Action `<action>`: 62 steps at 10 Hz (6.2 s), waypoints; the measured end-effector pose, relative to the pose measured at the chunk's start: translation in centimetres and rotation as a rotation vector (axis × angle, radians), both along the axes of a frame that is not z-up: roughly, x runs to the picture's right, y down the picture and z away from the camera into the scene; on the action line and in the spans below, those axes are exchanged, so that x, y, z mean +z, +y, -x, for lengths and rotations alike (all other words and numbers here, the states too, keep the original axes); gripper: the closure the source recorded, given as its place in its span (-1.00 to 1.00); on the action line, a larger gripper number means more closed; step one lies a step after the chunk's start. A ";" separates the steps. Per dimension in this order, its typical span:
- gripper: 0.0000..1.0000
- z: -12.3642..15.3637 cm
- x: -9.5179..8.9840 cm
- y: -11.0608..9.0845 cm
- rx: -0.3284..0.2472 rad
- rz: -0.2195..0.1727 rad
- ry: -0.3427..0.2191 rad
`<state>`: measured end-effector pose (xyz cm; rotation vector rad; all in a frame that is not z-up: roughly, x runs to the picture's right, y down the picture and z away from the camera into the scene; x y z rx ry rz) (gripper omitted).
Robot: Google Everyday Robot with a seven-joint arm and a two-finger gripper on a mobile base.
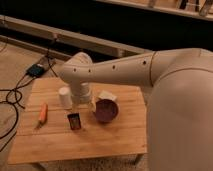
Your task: Place the ceramic cup over the eraser
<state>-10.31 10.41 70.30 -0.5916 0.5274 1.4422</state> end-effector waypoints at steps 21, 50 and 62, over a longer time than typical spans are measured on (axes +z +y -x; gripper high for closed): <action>-0.30 3.4 8.8 -7.0 -0.102 -0.076 -0.115; -0.29 14.4 16.7 -8.2 -0.339 0.048 -0.287; 1.00 12.9 13.7 -8.3 -0.337 0.030 -0.305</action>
